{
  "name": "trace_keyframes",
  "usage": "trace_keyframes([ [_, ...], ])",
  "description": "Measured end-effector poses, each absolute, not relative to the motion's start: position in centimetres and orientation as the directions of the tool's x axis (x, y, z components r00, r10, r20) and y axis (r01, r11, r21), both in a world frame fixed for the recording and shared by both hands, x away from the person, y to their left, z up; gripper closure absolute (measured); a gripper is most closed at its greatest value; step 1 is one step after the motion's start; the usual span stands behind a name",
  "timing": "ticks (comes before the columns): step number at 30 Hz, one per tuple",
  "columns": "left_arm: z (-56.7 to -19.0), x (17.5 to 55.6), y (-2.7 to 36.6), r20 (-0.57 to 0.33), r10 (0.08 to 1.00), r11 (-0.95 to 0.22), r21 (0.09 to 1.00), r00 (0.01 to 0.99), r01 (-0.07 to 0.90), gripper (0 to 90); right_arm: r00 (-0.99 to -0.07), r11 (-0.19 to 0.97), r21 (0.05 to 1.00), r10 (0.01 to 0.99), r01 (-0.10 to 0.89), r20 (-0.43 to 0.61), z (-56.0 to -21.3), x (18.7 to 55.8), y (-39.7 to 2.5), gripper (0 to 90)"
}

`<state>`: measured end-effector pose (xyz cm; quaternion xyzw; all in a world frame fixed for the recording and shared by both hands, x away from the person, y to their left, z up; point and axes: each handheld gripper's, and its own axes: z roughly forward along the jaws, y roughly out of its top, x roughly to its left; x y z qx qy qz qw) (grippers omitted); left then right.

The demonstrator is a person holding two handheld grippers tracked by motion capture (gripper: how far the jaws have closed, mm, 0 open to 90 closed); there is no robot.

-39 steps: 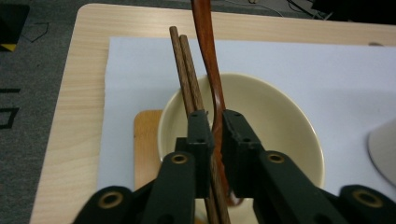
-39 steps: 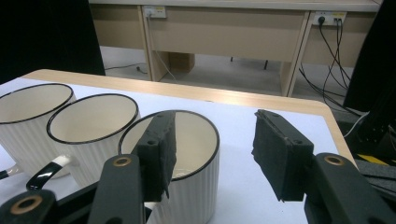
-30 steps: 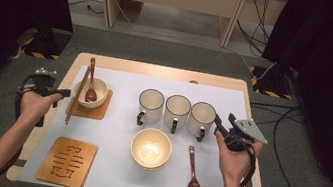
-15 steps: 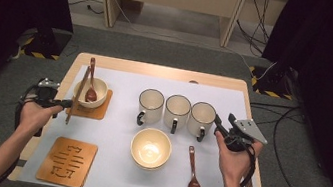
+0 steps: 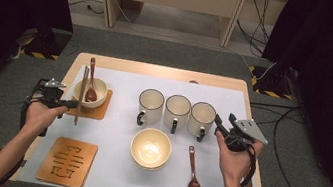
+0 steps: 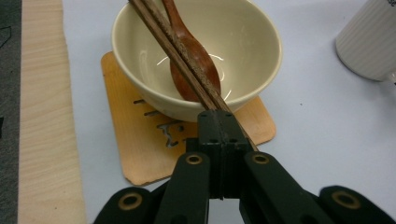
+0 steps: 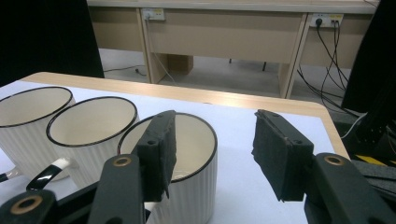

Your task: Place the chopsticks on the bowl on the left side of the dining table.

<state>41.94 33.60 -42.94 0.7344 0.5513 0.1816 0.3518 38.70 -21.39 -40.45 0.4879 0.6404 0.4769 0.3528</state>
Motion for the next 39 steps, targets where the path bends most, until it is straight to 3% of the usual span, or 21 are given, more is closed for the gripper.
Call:
trace_keyframes([
  [18, -43.1, 42.7, 29.9, -0.118, 0.911, -0.195, 0.72, 0.394, 0.666, 89.3, -0.271, 0.067, 0.956, 0.962, 0.286, 0.014, -40.3, 38.6, -21.6, 49.3],
  [39, -43.0, 44.7, 27.1, -0.115, 0.908, -0.199, 0.728, 0.403, 0.656, 89.3, -0.27, 0.063, 0.956, 0.963, 0.287, 0.017, -40.4, 38.6, -21.7, 49.3],
])
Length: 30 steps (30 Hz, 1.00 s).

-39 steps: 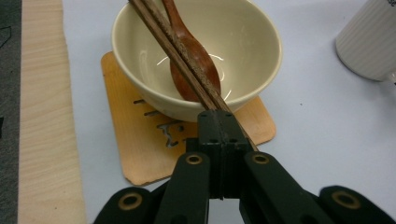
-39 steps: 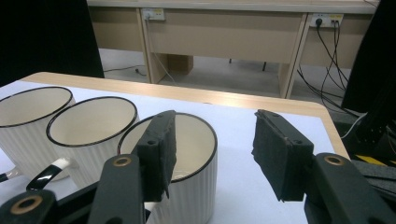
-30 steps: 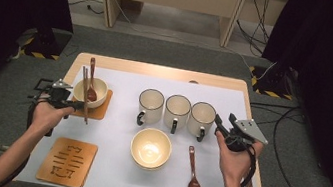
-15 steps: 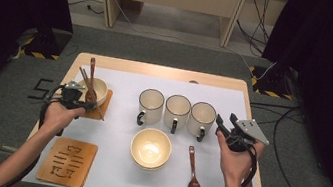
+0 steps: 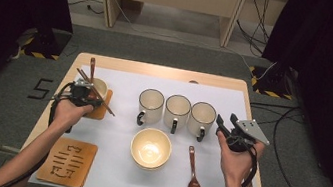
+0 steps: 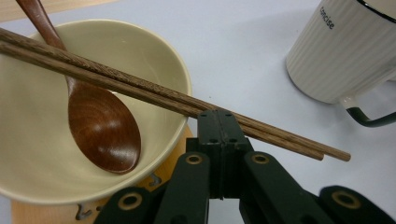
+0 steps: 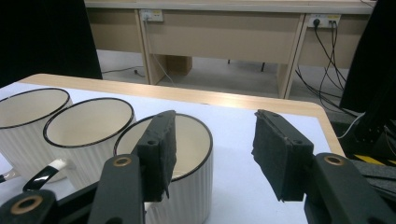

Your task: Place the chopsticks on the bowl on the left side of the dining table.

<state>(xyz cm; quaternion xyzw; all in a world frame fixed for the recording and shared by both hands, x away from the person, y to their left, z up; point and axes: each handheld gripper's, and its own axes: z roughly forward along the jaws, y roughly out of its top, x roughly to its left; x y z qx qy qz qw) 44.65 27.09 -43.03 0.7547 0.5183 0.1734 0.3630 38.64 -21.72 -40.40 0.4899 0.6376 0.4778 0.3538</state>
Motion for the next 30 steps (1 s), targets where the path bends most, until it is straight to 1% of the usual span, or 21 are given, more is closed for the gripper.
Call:
trace_keyframes([
  [10, -42.9, 45.3, 26.5, -0.121, 0.909, -0.189, 0.732, 0.398, 0.654, 89.3, -0.268, 0.066, 0.957, 0.963, 0.282, 0.013, -40.4, 38.6, -21.8, 49.3],
  [15, -42.3, 45.1, 26.7, -0.122, 0.906, -0.187, 0.744, 0.406, 0.642, 89.3, -0.269, 0.063, 0.957, 0.963, 0.283, 0.017, -40.3, 38.6, -21.8, 49.3],
  [16, -41.8, 45.2, 27.0, -0.121, 0.908, -0.177, 0.755, 0.4, 0.631, 89.3, -0.269, 0.062, 0.957, 0.963, 0.284, 0.018, -40.3, 38.6, -21.8, 49.3],
  [19, -40.9, 46.1, 27.8, -0.116, 0.92, -0.154, 0.773, 0.375, 0.616, 89.3, -0.269, 0.062, 0.956, 0.963, 0.285, 0.018, -40.3, 38.6, -21.8, 49.3],
  [22, -40.3, 47.8, 28.6, -0.09, 0.935, -0.147, 0.783, 0.344, 0.605, 89.3, -0.268, 0.058, 0.958, 0.963, 0.281, 0.02, -40.2, 38.6, -21.8, 49.3],
  [24, -40.3, 48.4, 28.7, -0.083, 0.938, -0.148, 0.782, 0.336, 0.606, 89.3, -0.268, 0.059, 0.958, 0.963, 0.281, 0.019, -40.2, 38.5, -21.8, 49.3],
  [25, -40.5, 49.5, 28.9, -0.069, 0.945, -0.15, 0.777, 0.319, 0.612, 89.3, -0.268, 0.058, 0.958, 0.963, 0.28, 0.02, -40.2, 38.5, -21.8, 49.3],
  [27, -40.7, 50.3, 28.9, -0.04, 0.952, -0.166, 0.768, 0.305, 0.618, 89.3, -0.27, 0.058, 0.958, 0.963, 0.28, 0.02, -40.2, 38.5, -21.8, 49.3],
  [30, -41.0, 50.9, 29.0, -0.018, 0.956, -0.177, 0.761, 0.292, 0.624, 89.3, -0.272, 0.06, 0.957, 0.962, 0.284, 0.021, -40.3, 38.6, -21.8, 49.3],
])
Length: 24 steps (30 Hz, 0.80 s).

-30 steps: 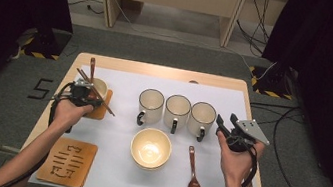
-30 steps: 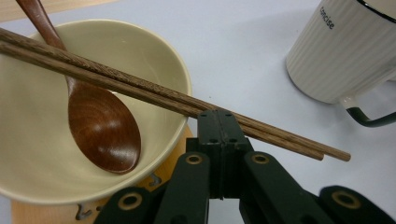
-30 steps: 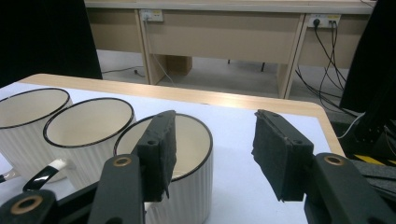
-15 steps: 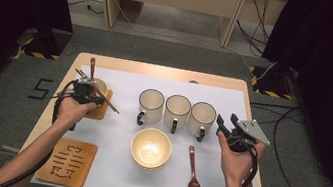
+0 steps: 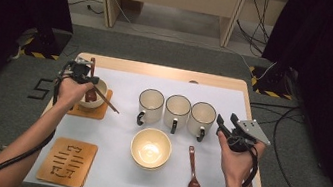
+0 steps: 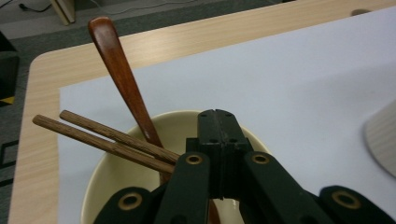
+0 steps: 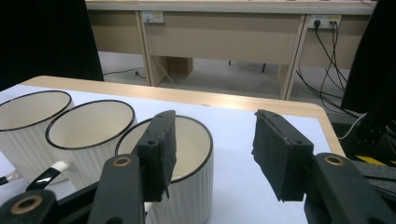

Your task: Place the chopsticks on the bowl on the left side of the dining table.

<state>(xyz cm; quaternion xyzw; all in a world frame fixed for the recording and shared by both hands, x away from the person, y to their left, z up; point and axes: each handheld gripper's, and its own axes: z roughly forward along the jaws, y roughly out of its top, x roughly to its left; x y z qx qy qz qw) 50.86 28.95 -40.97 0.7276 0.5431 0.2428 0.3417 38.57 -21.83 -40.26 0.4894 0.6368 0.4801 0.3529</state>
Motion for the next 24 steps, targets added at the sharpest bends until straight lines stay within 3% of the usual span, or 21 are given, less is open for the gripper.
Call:
trace_keyframes([
  [8, -41.51, 51.84, 29.22, 0.033, 0.965, -0.199, 0.743, 0.262, 0.64, 89.3, -0.276, 0.062, 0.958, 0.961, 0.279, 0.018, -40.28, 38.59, -21.73, 49.3],
  [24, -41.99, 52.17, 29.59, 0.029, 0.969, -0.189, 0.733, 0.247, 0.654, 89.4, -0.278, 0.063, 0.957, 0.96, 0.284, 0.02, -40.36, 38.64, -21.61, 49.3],
])
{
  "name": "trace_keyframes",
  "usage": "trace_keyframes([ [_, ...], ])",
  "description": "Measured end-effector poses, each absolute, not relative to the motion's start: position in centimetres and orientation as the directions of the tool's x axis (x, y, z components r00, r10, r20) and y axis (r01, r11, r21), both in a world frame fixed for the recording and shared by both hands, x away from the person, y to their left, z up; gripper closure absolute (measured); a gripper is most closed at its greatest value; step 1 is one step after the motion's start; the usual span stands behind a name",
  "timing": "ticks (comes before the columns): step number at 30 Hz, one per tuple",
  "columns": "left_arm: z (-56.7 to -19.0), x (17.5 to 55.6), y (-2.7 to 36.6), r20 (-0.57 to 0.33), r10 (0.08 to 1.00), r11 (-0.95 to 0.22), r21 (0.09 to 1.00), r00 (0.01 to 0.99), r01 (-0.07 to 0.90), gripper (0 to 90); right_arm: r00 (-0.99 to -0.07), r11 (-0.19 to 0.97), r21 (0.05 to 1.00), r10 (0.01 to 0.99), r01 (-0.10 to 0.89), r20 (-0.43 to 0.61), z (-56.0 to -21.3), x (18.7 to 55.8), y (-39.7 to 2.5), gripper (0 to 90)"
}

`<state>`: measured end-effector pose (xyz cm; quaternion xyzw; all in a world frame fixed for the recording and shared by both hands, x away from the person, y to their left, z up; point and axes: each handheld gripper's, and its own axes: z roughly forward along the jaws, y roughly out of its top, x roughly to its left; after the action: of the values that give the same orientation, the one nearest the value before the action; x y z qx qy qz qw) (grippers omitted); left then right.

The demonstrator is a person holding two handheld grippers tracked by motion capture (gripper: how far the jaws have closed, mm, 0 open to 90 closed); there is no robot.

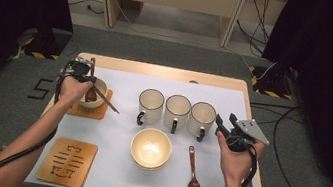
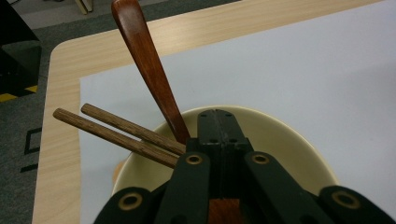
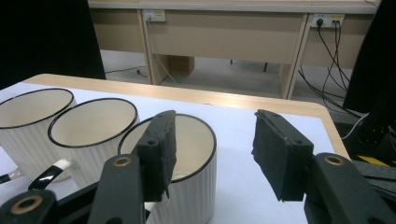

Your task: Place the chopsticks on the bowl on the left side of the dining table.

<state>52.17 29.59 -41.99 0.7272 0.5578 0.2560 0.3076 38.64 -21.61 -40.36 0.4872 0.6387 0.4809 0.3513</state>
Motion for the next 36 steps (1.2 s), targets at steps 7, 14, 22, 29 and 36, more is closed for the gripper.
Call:
trace_keyframes([
  [7, -42.1, 52.16, 29.76, 0.038, 0.97, -0.19, 0.73, 0.239, 0.656, 89.4, -0.278, 0.065, 0.958, 0.96, 0.279, 0.016, -40.31, 38.66, -21.71, 49.4],
  [14, -42.18, 52.09, 29.8, 0.048, 0.972, -0.194, 0.717, 0.231, 0.669, 89.3, -0.278, 0.06, 0.957, 0.96, 0.284, 0.022, -40.32, 38.64, -21.6, 49.4],
  [22, -42.33, 51.89, 30.1, 0.049, 0.976, -0.186, 0.703, 0.214, 0.686, 89.3, -0.28, 0.066, 0.957, 0.96, 0.282, 0.016, -40.36, 38.7, -21.59, 49.4],
  [29, -42.36, 51.72, 30.2, 0.053, 0.977, -0.186, 0.693, 0.209, 0.696, 89.4, -0.28, 0.066, 0.956, 0.96, 0.284, 0.017, -40.41, 38.71, -21.51, 49.4],
  [36, -42.54, 51.6, 30.24, 0.056, 0.977, -0.188, 0.684, 0.207, 0.705, 89.4, -0.28, 0.067, 0.956, 0.96, 0.285, 0.016, -40.43, 38.72, -21.51, 49.4],
])
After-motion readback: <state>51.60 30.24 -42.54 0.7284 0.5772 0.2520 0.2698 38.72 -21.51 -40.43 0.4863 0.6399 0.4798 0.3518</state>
